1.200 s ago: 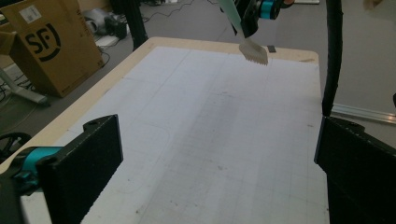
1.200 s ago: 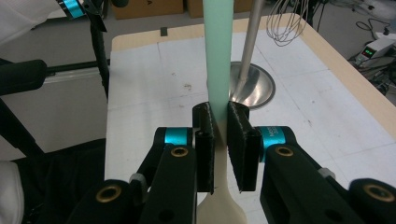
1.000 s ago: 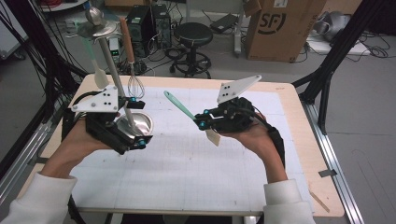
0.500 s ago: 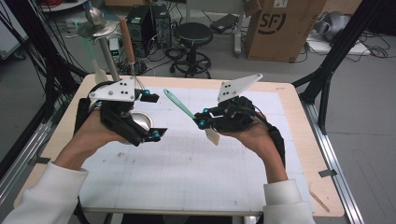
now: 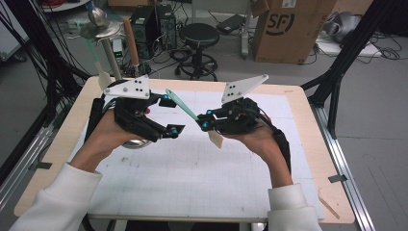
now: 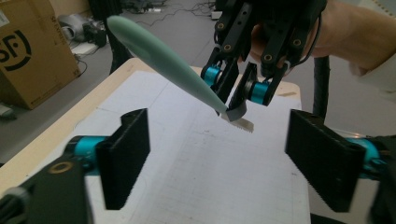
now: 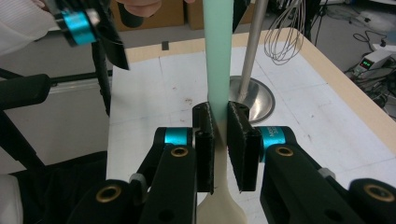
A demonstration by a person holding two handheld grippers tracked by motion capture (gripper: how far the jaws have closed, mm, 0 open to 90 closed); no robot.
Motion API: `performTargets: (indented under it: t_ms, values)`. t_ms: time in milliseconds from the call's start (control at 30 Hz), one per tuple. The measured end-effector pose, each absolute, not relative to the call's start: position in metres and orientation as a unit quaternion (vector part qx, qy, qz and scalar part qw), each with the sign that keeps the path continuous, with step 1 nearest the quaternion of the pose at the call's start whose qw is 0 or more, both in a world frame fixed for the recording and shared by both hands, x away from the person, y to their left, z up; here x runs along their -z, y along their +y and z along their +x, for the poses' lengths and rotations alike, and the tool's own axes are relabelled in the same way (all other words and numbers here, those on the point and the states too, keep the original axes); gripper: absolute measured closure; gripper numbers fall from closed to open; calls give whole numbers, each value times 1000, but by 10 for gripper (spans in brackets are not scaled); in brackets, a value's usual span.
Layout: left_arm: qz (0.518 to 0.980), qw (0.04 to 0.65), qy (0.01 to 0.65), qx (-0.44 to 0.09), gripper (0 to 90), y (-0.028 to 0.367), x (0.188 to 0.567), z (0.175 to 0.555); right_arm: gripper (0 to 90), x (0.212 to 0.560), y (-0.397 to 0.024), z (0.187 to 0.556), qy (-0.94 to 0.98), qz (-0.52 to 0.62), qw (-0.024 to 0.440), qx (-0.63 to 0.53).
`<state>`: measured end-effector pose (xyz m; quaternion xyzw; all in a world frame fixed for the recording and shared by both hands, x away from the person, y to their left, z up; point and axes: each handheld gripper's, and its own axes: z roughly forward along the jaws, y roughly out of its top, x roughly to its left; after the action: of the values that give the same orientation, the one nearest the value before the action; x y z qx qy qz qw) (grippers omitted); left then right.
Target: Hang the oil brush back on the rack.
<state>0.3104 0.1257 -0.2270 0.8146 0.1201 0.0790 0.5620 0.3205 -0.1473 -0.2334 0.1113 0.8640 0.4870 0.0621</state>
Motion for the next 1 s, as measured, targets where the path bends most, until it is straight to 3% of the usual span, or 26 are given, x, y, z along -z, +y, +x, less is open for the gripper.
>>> performTargets:
  t_ms: [600, 1000]
  values:
    - [810, 569, 126, -65, 474, 119, 223, 314, 812, 233, -140, 322, 859, 107, 61, -497]
    - [810, 567, 135, -66, 556, 117, 224, 318, 812, 234, -140, 321, 855, 130, 68, -498]
